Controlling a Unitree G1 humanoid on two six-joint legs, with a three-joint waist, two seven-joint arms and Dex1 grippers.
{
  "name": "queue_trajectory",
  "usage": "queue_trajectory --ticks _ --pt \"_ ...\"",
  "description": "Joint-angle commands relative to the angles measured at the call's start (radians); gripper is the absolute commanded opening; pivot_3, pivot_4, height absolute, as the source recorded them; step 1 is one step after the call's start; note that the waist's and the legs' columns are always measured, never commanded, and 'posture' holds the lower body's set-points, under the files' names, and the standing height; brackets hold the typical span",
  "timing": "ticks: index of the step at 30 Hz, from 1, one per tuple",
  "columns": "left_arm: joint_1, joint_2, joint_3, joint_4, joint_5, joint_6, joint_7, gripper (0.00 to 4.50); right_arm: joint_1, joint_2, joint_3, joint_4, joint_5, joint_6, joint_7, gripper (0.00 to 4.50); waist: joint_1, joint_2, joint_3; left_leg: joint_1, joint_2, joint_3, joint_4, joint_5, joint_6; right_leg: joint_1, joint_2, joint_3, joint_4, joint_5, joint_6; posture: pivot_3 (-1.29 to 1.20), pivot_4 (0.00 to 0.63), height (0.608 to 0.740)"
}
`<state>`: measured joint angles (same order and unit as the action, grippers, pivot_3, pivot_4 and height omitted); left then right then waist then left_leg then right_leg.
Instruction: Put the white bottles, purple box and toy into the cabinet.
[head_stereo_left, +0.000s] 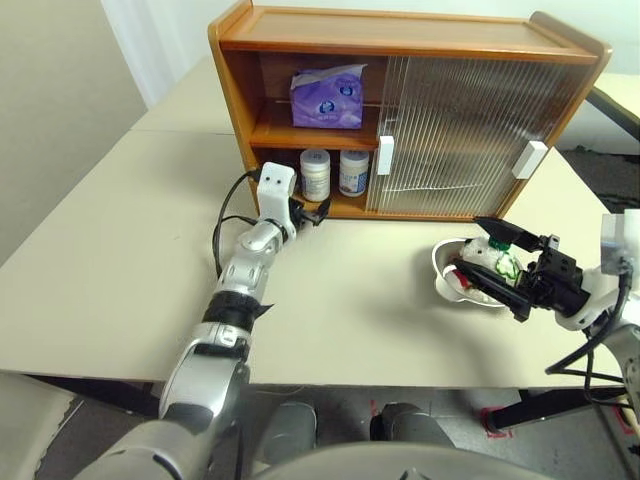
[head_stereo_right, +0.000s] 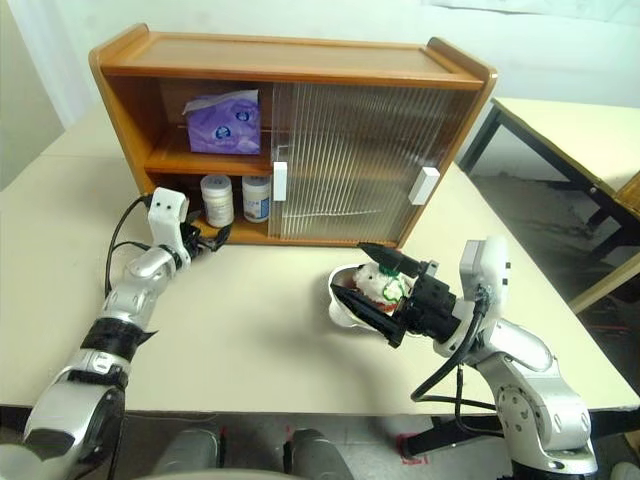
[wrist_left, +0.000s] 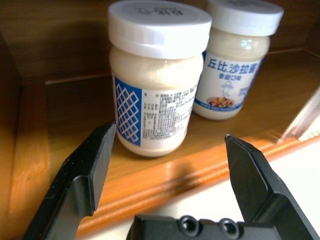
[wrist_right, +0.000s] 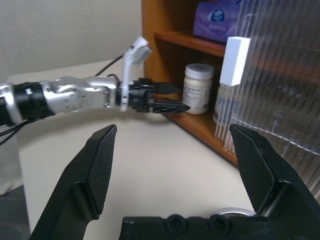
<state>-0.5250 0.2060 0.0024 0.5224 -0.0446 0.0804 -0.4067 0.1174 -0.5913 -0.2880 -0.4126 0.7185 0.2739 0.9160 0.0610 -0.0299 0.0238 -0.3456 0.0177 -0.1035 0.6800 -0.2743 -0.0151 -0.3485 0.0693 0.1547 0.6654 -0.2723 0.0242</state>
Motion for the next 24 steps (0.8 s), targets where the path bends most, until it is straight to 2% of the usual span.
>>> queue_trajectory --ticks 1,4,8,12,16,22,23,24 --pt "0.069 0.018 -0.029 -0.103 -0.02 0.016 -0.073 4.47 -0.016 0.011 -0.013 0.025 -0.038 -0.028 -0.037 4.5 0.001 0.0 0.0 0.0 0.0 0.0 0.0 0.0 0.0 0.0 0.0 0.0 0.0 0.0 0.0 0.1 0.012 0.74" --pt "0.146 0.041 -0.037 -0.224 -0.068 0.039 -0.152 4.47 -0.029 0.015 -0.024 0.037 -0.049 -0.043 -0.064 4.5 0.001 0.0 0.0 0.0 0.0 0.0 -0.001 0.0 0.0 0.0 0.0 0.0 0.0 0.0 -0.001 0.11 0.015 0.74" --pt "0.188 0.05 0.012 -0.371 -0.145 0.205 -0.136 4.47 -0.03 0.008 -0.033 0.048 -0.063 -0.035 -0.096 4.5 0.003 0.0 0.0 0.0 0.001 -0.001 -0.002 0.0 0.0 -0.001 0.0 0.0 0.0 0.0 -0.003 0.12 0.018 0.74" --pt "0.188 0.088 -0.015 -0.475 -0.167 0.269 -0.183 4.47 -0.033 0.001 -0.051 0.041 -0.023 0.013 -0.121 4.5 0.007 0.0 0.0 0.0 0.001 -0.001 -0.002 0.0 0.0 -0.001 0.0 0.0 0.001 0.001 -0.003 0.12 0.02 0.74" --pt "0.173 0.111 -0.044 -0.55 -0.232 0.293 -0.284 4.47 -0.027 -0.031 -0.061 0.05 -0.048 0.031 -0.128 4.5 0.01 -0.001 0.0 0.0 0.001 -0.001 -0.002 -0.001 -0.001 -0.001 -0.001 0.001 0.0 0.001 -0.004 0.12 0.02 0.74" --pt "0.113 0.094 -0.084 -0.622 -0.317 0.299 -0.381 4.47 0.0 -0.041 -0.086 0.041 0.055 0.071 -0.066 4.5 0.016 -0.001 0.001 -0.001 0.002 -0.002 -0.002 -0.001 -0.002 -0.002 -0.001 0.001 0.0 0.0 -0.005 0.11 0.018 0.74" --pt "0.097 0.085 -0.089 -0.625 -0.328 0.304 -0.386 4.06 0.003 -0.04 -0.087 0.035 0.072 0.077 -0.057 4.5 0.016 -0.001 0.001 -0.001 0.002 -0.002 -0.002 -0.001 -0.002 -0.003 -0.001 0.001 0.0 0.0 -0.006 0.11 0.017 0.74" --pt "0.088 0.08 -0.092 -0.626 -0.335 0.307 -0.388 3.87 0.005 -0.039 -0.088 0.03 0.083 0.082 -0.052 4.5 0.016 -0.001 0.001 -0.001 0.002 -0.002 -0.002 -0.001 -0.002 -0.003 -0.001 0.001 0.0 0.0 -0.006 0.11 0.017 0.74"
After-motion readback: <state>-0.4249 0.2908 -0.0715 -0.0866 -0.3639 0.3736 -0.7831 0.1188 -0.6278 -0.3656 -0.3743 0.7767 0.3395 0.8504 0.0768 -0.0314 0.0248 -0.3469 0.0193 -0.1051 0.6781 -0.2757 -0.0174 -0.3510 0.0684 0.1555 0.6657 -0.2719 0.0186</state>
